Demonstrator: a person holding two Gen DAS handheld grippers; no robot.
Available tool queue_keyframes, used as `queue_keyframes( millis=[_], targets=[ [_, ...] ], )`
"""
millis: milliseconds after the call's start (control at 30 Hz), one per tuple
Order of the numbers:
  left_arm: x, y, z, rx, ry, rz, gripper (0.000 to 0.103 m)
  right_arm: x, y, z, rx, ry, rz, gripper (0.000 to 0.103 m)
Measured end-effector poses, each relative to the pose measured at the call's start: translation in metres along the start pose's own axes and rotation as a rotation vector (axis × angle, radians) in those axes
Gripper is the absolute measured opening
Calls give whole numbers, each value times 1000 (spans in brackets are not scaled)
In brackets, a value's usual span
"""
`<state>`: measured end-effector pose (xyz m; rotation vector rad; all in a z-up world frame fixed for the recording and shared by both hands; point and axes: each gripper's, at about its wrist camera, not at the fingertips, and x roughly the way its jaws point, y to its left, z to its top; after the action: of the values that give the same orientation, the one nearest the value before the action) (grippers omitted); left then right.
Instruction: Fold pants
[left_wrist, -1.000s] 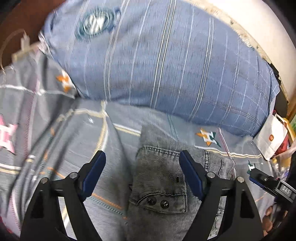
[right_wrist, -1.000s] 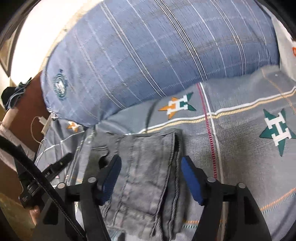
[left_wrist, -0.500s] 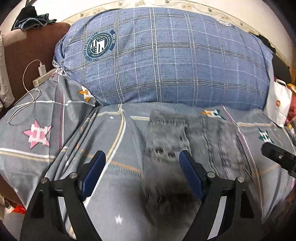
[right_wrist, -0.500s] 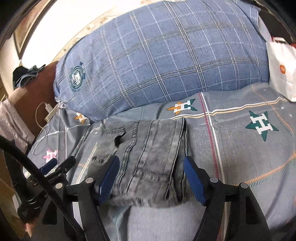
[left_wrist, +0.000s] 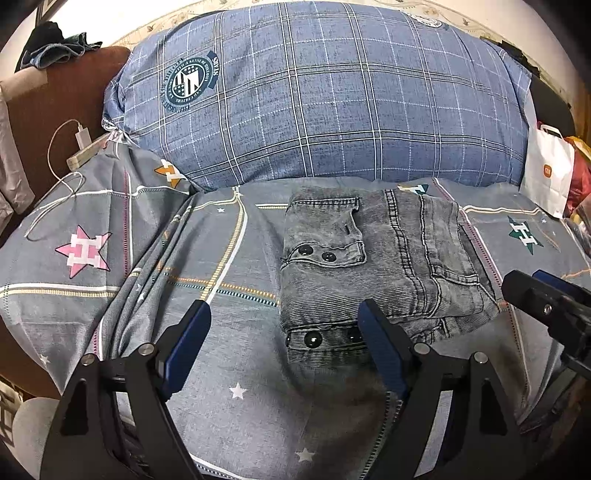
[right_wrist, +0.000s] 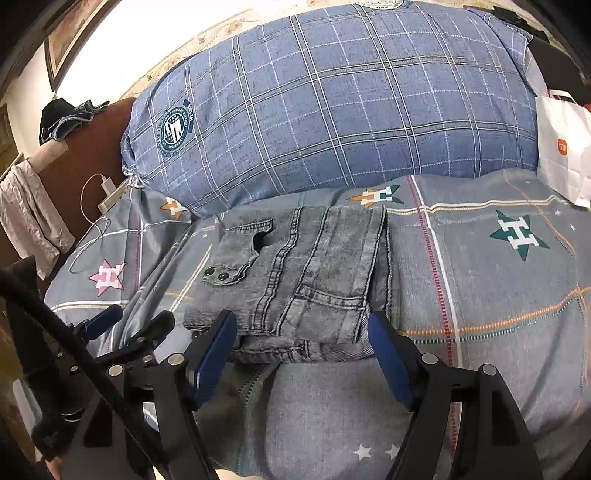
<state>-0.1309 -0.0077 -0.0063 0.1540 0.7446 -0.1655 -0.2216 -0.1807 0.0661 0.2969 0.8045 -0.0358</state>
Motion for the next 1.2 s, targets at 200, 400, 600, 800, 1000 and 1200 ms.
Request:
queue_keyframes(
  millis=[200, 400, 600, 800, 1000, 1200],
  targets=[
    [8, -2, 1, 9, 47, -47, 82, 12, -7, -1, 19, 38, -16, 75],
    [10, -2, 1, 8, 68, -89, 82, 15, -6, -2, 9, 46, -42, 75],
    [8, -3, 1, 6, 69, -101, 82, 15, -6, -3, 0, 47, -48, 75],
    [8, -3, 2, 8, 74, -100, 82, 15, -6, -2, -6, 42, -58, 75],
    [9, -1, 2, 5, 70, -93, 82, 16, -6, -3, -12, 44, -69, 75],
    [10, -1, 2, 7, 67, -85, 82, 15, -5, -2, -12, 40, -71, 75]
  ],
)
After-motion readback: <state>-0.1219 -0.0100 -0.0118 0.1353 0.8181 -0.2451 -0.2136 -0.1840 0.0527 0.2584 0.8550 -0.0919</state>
